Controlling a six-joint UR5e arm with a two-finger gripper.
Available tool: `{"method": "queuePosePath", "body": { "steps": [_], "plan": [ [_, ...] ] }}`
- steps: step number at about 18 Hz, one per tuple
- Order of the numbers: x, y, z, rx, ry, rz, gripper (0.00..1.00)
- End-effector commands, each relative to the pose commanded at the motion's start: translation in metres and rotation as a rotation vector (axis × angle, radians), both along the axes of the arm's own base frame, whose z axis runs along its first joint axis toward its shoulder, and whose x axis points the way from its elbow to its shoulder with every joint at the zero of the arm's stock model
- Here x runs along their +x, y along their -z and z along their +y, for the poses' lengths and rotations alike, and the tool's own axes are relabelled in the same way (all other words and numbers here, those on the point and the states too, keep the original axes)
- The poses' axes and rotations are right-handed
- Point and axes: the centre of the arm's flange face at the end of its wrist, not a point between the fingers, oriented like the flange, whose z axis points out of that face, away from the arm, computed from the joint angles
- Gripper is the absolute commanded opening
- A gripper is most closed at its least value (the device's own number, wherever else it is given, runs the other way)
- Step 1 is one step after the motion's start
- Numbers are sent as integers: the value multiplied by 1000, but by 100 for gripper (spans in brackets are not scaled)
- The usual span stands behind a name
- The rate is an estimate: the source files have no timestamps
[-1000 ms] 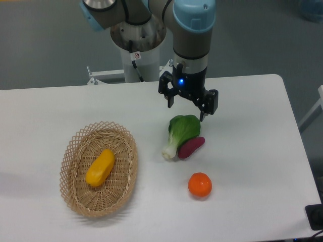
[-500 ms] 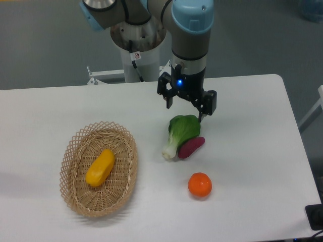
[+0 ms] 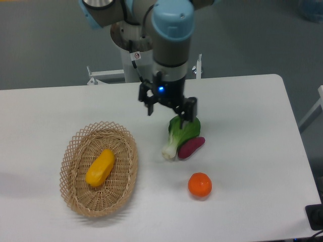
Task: Pick up the mango from the basket
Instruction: 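Lower the open gripper over the yellow mango in the basket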
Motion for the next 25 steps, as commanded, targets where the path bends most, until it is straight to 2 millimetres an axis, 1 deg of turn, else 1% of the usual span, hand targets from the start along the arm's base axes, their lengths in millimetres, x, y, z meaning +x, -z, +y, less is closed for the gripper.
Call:
{"method": "queuePosePath", "body": {
  "steps": [2, 5, 7, 8, 10, 11, 13, 15, 16, 17, 20, 22, 24, 25],
  "plan": [
    [18, 8, 13, 0, -31, -15, 100],
    [32, 32, 38, 10, -96, -33, 100],
    [48, 48, 56, 23, -109, -36, 100],
    [51, 57, 61, 19, -116, -38, 100],
    [52, 74, 63, 14, -135, -46, 100],
    [54, 77, 64, 21, -130, -43, 100],
    [65, 94, 76, 23, -105, -36, 100],
    [70, 107, 83, 19, -111, -39, 100],
    [76, 110, 86, 16, -116, -46, 100],
    [86, 117, 91, 10, -107, -50, 100],
    [95, 139, 101, -8, -93, -56, 100],
    [101, 149, 105, -16, -81, -58, 100],
    [109, 164, 110, -37, -65, -67, 100],
    [110, 166, 111, -39, -64, -67, 100]
  ]
}}
